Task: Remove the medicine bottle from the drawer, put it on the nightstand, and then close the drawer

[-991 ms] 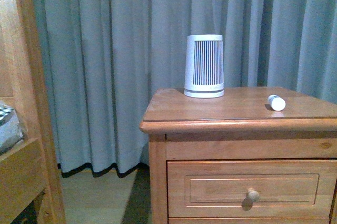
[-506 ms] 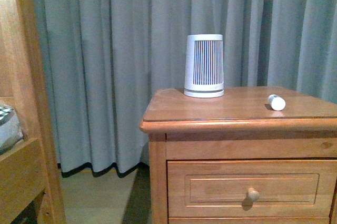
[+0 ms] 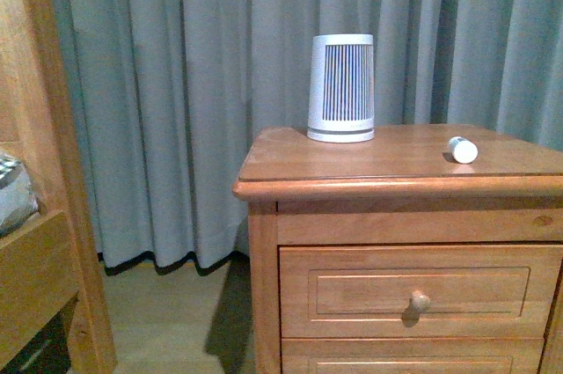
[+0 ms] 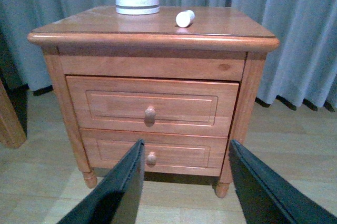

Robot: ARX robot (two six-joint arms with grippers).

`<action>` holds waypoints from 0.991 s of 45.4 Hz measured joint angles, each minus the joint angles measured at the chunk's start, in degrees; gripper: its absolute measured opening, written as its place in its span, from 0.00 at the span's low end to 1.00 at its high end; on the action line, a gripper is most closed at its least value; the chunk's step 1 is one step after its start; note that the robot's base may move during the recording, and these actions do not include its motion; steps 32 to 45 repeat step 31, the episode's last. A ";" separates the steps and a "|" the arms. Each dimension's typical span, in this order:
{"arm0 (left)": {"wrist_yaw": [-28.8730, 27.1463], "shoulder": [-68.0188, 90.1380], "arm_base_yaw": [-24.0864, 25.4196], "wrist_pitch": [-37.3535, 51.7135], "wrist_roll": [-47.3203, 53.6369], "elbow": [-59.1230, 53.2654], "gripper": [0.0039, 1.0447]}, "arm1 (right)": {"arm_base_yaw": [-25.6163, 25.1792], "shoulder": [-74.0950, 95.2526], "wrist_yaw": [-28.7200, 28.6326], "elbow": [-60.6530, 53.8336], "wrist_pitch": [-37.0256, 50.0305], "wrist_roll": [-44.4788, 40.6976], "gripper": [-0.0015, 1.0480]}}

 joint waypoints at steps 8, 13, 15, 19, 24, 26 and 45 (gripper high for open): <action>0.00 0.00 0.00 0.00 0.02 0.00 0.94 | 0.00 0.00 0.00 0.00 0.00 0.00 0.76; 0.00 0.00 0.00 0.00 0.00 0.00 0.94 | 0.00 0.00 0.00 0.00 0.00 0.00 0.92; 0.00 0.00 0.00 0.00 0.02 0.00 0.94 | 0.00 0.00 0.00 0.00 0.00 0.00 0.94; 0.00 0.02 0.00 0.00 0.00 0.00 0.94 | 0.00 0.00 0.00 0.00 0.00 0.00 0.93; 0.00 0.02 0.00 0.00 0.00 0.00 0.94 | 0.00 0.00 0.00 0.00 0.00 0.00 0.93; 0.00 0.02 0.00 0.00 0.02 0.00 0.94 | 0.00 0.00 0.00 0.00 0.00 0.00 0.93; 0.00 0.00 0.00 0.00 0.00 0.00 0.94 | 0.00 0.00 -0.02 0.00 0.00 0.00 0.93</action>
